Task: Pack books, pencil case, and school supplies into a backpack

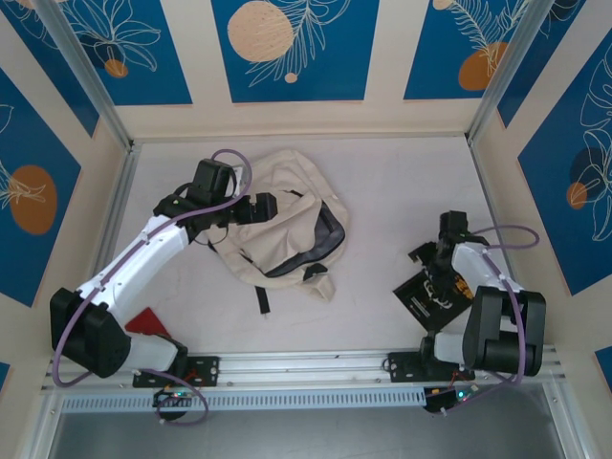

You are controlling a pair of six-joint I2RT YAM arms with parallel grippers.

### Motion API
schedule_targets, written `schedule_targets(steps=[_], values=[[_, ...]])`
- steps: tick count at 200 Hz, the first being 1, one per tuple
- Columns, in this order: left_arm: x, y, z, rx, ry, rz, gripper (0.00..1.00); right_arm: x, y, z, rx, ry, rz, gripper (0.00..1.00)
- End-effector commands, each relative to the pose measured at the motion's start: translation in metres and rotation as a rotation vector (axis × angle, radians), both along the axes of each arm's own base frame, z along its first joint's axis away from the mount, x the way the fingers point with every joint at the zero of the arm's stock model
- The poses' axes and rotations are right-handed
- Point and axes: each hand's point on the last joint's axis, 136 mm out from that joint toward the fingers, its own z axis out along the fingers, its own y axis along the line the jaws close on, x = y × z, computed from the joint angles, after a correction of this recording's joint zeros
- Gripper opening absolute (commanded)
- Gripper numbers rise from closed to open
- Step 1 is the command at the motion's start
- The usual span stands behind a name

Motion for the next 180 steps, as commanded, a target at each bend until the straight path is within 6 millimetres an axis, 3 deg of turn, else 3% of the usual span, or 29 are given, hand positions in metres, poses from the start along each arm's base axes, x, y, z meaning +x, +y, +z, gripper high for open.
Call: schedule_targets(steps=[1,42,71,96,123,150,180], values=[[0.0,-0.012,0.009,-0.06,-0.013,-0.026,0.99,0.026,0.057,-0.003,0.175,-0.056,0.098,0.78],[0.001,-0.042,0.01,-0.079,-0.002,-0.092,0.99,0.056,0.115,-0.004,0.241,-0.067,0.271,0.74],[0.0,-0.072,0.007,-0.084,0.014,-0.162,0.98,0.069,0.13,0.011,0.175,-0.092,0.403,0.71],[-0.005,-0.108,0.004,-0.08,0.033,-0.243,0.94,0.068,0.106,0.032,0.02,-0.09,0.422,0.71],[-0.012,-0.147,-0.001,-0.048,0.049,-0.326,0.89,0.052,0.068,0.047,-0.074,-0.079,0.35,0.74],[-0.02,-0.186,-0.012,-0.016,0.072,-0.395,0.81,0.029,0.039,0.042,-0.056,-0.053,0.258,0.74],[-0.034,-0.232,-0.035,0.027,0.105,-0.477,0.73,0.009,0.021,0.027,-0.002,-0.026,0.174,0.74]])
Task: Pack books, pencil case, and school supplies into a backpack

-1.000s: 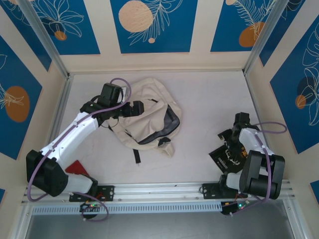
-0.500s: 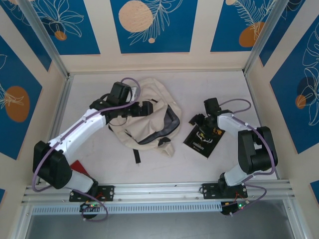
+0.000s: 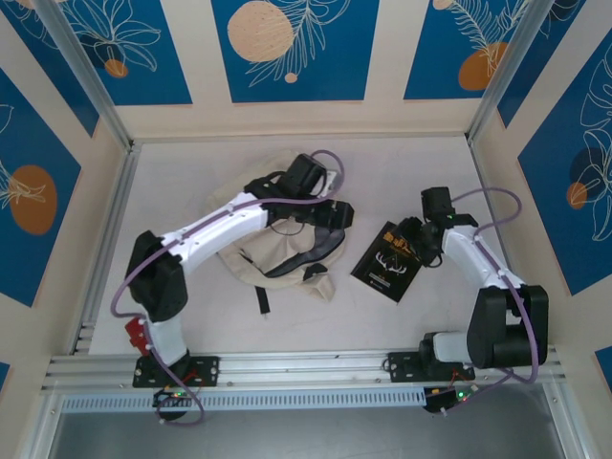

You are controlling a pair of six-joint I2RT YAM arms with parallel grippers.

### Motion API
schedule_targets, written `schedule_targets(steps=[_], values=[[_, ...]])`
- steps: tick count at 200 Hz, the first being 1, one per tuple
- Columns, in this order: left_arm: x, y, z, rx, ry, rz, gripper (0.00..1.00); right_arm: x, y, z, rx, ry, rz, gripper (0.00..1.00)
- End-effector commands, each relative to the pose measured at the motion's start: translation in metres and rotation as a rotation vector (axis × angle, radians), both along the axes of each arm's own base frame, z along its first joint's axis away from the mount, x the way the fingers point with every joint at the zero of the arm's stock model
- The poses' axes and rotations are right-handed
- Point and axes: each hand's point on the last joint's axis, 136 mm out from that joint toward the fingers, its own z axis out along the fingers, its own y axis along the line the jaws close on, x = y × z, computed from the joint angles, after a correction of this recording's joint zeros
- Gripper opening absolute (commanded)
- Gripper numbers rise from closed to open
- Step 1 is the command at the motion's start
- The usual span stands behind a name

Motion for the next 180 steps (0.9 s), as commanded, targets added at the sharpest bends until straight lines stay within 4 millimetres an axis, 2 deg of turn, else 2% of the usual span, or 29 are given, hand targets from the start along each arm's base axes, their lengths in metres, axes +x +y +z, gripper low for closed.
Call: schedule_targets(steps=[1,32,48,70,108,125,180], values=[[-0.015,-0.028,-0.019,0.054,0.031,-0.066,0.73,-0.033,-0.01,-0.022,0.022,0.104,-0.027,0.74],[-0.019,-0.06,-0.053,0.143,0.015,-0.114,0.65,-0.038,-0.01,-0.037,0.091,0.119,-0.043,0.71],[-0.02,-0.071,-0.071,0.182,0.019,-0.131,0.56,-0.037,-0.01,-0.042,0.108,0.13,-0.049,0.69],[-0.019,-0.079,-0.088,0.229,-0.004,-0.134,0.52,-0.037,-0.009,-0.047,0.117,0.135,-0.048,0.65],[-0.02,-0.09,-0.114,0.304,-0.035,-0.163,0.52,-0.036,-0.01,-0.052,0.115,0.141,-0.042,0.57],[-0.016,-0.089,-0.129,0.361,-0.047,-0.165,0.52,-0.037,-0.01,-0.056,0.114,0.153,-0.038,0.55],[-0.017,-0.095,-0.159,0.389,-0.012,-0.195,0.55,-0.038,-0.007,-0.061,0.127,0.163,-0.021,0.54]])
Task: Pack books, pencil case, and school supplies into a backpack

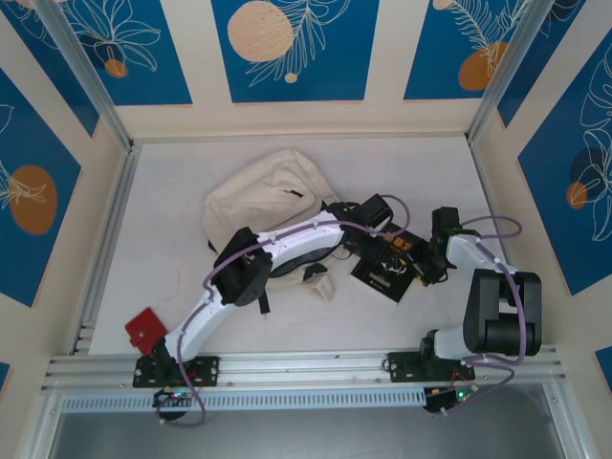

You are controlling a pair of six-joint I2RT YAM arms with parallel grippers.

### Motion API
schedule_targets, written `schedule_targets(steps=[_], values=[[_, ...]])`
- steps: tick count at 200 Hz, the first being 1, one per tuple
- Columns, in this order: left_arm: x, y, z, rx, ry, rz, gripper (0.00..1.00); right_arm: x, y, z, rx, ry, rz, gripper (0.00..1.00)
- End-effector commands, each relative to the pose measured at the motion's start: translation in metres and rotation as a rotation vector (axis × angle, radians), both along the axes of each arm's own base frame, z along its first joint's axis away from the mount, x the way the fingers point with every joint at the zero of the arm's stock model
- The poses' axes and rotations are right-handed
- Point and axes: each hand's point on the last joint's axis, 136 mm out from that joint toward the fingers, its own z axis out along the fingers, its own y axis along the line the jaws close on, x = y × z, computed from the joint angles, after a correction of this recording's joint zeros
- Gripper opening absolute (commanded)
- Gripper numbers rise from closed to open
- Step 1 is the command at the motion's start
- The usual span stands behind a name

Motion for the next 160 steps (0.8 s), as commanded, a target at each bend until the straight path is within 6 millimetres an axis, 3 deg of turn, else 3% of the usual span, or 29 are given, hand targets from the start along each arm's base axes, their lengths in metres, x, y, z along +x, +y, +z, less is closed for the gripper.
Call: schedule_targets(steps=[1,44,109,160], values=[[-0.004,-0.002,-0.014,0.045,0.004,-0.033,0.55,-0.004,0.005,-0.005,0.03,0.012,0.024,0.54],[-0.011,-0.003,-0.027,0.065,0.032,-0.053,0.43,0.0,0.01,0.002,0.044,0.005,0.048,0.49],[-0.021,0.006,-0.058,0.151,0.078,-0.077,0.34,0.015,0.031,0.047,0.108,-0.117,0.103,0.4],[-0.022,0.005,-0.052,0.144,0.081,-0.077,0.32,0.011,0.029,0.045,0.08,-0.099,0.099,0.26]])
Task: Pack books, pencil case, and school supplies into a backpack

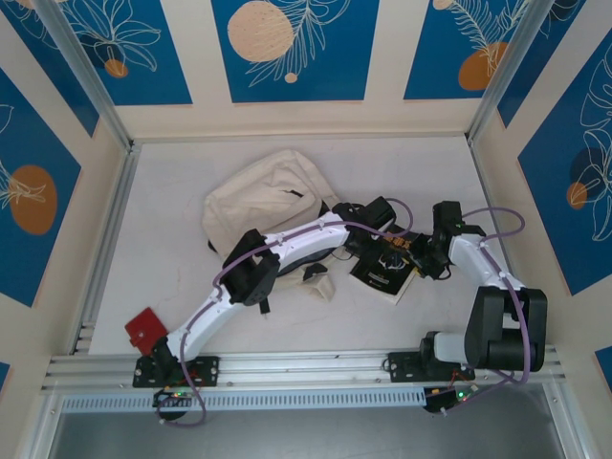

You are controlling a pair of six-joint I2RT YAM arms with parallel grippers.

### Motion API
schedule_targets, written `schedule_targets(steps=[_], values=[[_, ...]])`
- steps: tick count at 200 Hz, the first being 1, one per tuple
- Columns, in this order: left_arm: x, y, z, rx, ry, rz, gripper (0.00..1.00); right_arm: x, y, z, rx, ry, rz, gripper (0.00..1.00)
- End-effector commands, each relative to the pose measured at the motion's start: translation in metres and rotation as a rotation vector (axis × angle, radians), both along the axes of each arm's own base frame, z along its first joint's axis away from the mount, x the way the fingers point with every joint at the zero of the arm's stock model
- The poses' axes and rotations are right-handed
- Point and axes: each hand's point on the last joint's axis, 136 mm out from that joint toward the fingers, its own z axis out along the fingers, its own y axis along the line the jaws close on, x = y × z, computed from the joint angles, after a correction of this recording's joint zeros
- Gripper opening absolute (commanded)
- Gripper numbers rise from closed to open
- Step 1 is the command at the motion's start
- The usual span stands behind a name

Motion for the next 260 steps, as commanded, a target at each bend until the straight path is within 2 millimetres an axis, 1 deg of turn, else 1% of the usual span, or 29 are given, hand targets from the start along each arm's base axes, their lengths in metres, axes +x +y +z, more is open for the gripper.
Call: schedule_targets(steps=[1,30,50,65,87,105,119,136,149,165,195,213,235,260], values=[[-0.022,0.006,-0.034,0.079,0.066,-0.053,0.32,0.01,0.016,0.012,0.066,-0.049,0.032,0.26],[-0.018,0.005,-0.018,0.06,0.045,-0.055,0.32,0.008,0.01,0.013,0.028,-0.05,0.024,0.14],[-0.013,0.002,0.006,0.017,0.026,-0.054,0.32,0.009,0.007,0.018,0.008,-0.074,0.021,0.06],[-0.006,0.0,0.036,-0.031,-0.004,-0.052,0.33,0.012,0.006,0.026,-0.001,-0.111,0.027,0.0],[0.0,0.001,0.087,-0.114,-0.039,-0.051,0.42,0.02,0.01,0.043,0.012,-0.194,0.058,0.0],[0.003,0.009,0.128,-0.169,-0.082,-0.048,0.51,0.029,0.016,0.063,0.041,-0.283,0.094,0.0],[0.006,0.019,0.15,-0.197,-0.109,-0.036,0.6,0.036,0.023,0.081,0.066,-0.359,0.129,0.0],[0.012,0.034,0.173,-0.233,-0.129,-0.01,0.67,0.043,0.03,0.105,0.097,-0.447,0.174,0.0],[0.016,0.047,0.184,-0.258,-0.131,0.02,0.73,0.046,0.038,0.124,0.126,-0.505,0.219,0.0],[0.021,0.063,0.194,-0.294,-0.121,0.057,0.78,0.049,0.047,0.146,0.154,-0.578,0.268,0.0],[0.03,0.094,0.203,-0.371,-0.079,0.132,0.86,0.052,0.06,0.188,0.207,-0.71,0.337,0.0],[0.033,0.108,0.209,-0.44,-0.038,0.166,0.91,0.053,0.073,0.211,0.281,-0.786,0.394,0.0],[0.035,0.122,0.216,-0.541,0.016,0.2,0.96,0.052,0.089,0.235,0.379,-0.861,0.46,0.0],[0.037,0.136,0.225,-0.655,0.077,0.243,0.97,0.053,0.104,0.252,0.471,-0.906,0.53,0.0]])
